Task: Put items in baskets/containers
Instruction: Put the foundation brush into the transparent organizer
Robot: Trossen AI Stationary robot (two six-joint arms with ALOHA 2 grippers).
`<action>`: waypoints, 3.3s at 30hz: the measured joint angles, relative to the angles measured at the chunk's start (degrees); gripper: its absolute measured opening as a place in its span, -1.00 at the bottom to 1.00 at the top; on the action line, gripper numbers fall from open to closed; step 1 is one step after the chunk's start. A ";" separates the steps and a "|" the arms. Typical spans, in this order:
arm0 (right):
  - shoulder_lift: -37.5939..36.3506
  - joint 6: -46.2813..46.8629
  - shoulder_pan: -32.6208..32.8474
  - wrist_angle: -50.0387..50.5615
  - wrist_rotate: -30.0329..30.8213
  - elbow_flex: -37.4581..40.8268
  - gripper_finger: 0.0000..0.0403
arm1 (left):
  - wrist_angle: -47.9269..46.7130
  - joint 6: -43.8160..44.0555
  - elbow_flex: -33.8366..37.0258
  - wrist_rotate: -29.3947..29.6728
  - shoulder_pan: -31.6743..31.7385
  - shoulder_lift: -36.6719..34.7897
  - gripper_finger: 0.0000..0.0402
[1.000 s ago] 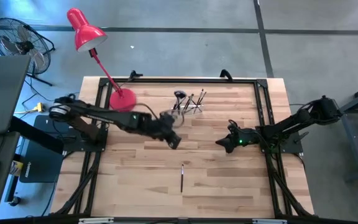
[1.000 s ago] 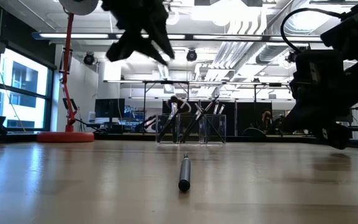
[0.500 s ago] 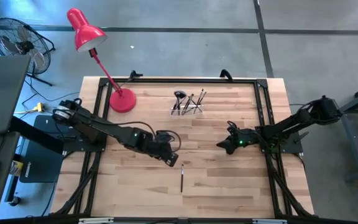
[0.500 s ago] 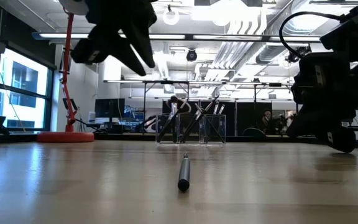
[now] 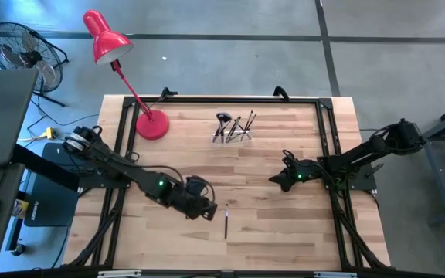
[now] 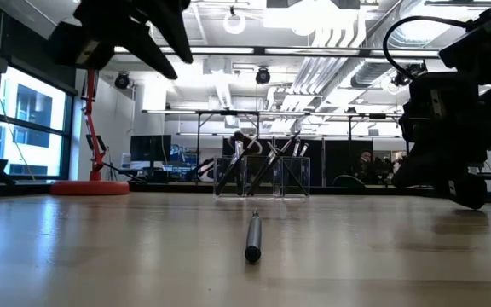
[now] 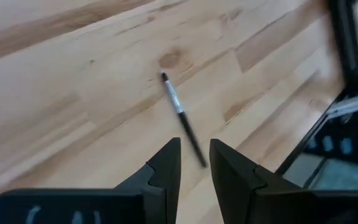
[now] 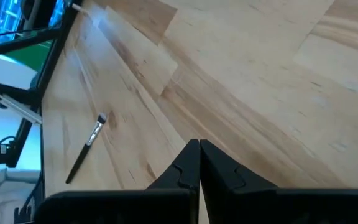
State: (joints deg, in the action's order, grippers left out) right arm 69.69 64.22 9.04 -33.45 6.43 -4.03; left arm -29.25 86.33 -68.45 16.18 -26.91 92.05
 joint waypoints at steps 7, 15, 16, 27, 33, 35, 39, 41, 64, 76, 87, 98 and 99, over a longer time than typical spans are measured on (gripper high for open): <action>0.00 -9.99 0.00 0.37 -1.15 0.00 -0.98 | 3.25 5.49 -6.73 3.64 -1.60 9.37 -0.59; 0.04 -16.44 0.00 1.56 -3.99 0.07 -0.98 | -14.24 14.19 -26.46 1.50 -1.58 22.57 -0.59; 0.04 -17.03 0.00 1.52 -4.27 0.07 -0.98 | -17.00 14.81 -28.25 1.01 -1.58 23.49 -0.59; 0.04 -20.89 -0.01 1.73 -4.45 0.07 -0.97 | -14.13 10.51 -32.17 -2.80 0.35 29.92 -0.59; 0.04 -21.24 -0.01 1.92 -5.39 0.07 -0.99 | -14.50 9.90 -32.02 -3.35 1.14 30.12 -0.59; 0.04 -21.24 -0.01 2.03 -5.40 0.07 -0.99 | -14.63 9.64 -31.98 -2.86 1.48 30.12 -0.59; 0.04 -22.24 0.00 2.10 -5.40 0.07 -0.98 | -14.61 7.56 -31.95 -1.21 1.85 30.12 -0.58; 0.04 -22.29 0.00 2.12 -5.40 0.07 -0.98 | -14.56 6.65 -31.93 -1.02 1.90 30.12 -0.58; 0.04 -22.29 -0.01 2.40 -5.81 0.04 -0.97 | -14.56 7.40 -31.93 -0.58 1.83 30.05 -0.09; 0.04 -22.29 -0.01 2.46 -5.48 0.01 -0.98 | -15.82 6.55 -31.46 -7.62 2.71 33.62 0.00; 0.04 -22.29 -0.02 2.70 -5.47 0.00 -0.99 | -13.74 6.43 -32.17 -15.77 3.30 37.95 -0.24; 0.04 -22.29 0.00 2.60 -5.22 0.00 -0.98 | -24.20 -3.22 -42.39 -8.07 3.33 38.95 -0.71; 0.04 -22.29 -0.01 2.60 -4.89 0.00 -0.98 | -27.41 -3.78 -44.10 -6.38 3.42 38.72 -0.71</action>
State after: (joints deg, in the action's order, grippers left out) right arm 69.73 41.93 9.03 -30.85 1.54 -4.03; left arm -56.67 82.55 -112.55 9.80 -23.50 130.77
